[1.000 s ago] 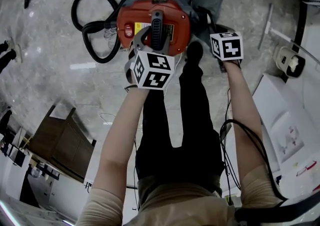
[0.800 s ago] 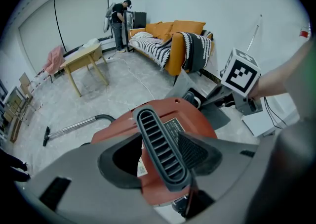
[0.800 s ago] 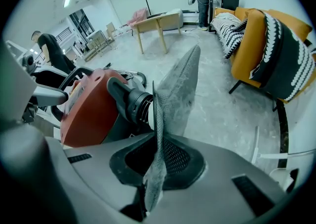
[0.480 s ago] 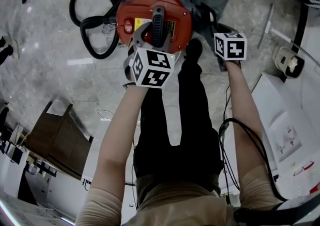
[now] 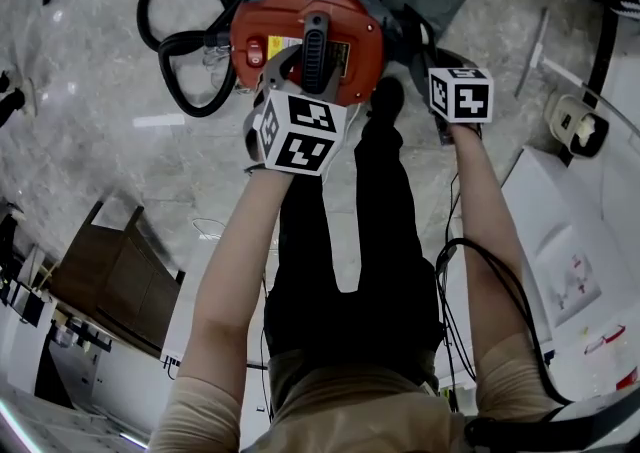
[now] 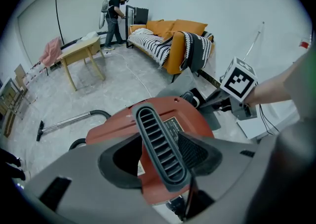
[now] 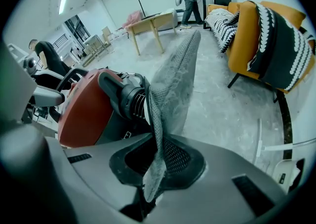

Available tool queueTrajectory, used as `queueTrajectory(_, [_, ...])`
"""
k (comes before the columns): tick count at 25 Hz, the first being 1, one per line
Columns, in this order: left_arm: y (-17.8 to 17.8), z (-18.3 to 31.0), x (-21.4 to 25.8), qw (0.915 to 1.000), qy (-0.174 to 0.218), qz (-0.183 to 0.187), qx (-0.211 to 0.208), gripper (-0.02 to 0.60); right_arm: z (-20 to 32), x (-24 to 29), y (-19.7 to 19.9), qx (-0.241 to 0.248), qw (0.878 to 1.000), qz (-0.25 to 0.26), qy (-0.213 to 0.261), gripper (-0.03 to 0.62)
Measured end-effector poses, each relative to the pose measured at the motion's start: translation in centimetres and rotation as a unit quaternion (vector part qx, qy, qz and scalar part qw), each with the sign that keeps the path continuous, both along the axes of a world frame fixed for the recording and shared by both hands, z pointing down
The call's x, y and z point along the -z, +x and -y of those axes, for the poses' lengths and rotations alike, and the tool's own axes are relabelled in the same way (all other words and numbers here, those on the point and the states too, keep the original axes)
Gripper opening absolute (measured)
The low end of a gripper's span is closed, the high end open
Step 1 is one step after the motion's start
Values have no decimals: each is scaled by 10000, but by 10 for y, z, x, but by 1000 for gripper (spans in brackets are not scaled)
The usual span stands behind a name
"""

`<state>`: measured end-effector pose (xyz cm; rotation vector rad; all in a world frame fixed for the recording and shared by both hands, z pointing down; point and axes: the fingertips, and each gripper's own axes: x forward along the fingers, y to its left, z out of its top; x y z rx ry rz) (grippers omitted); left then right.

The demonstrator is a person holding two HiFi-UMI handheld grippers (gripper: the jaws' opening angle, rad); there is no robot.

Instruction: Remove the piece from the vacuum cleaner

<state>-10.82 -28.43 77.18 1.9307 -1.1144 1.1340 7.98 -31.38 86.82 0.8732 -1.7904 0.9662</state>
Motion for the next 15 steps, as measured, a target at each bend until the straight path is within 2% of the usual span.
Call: queueTrajectory(15, [-1, 0, 0, 10000, 15, -8, -4, 221, 1, -2, 1, -97, 9999, 27, -17, 31])
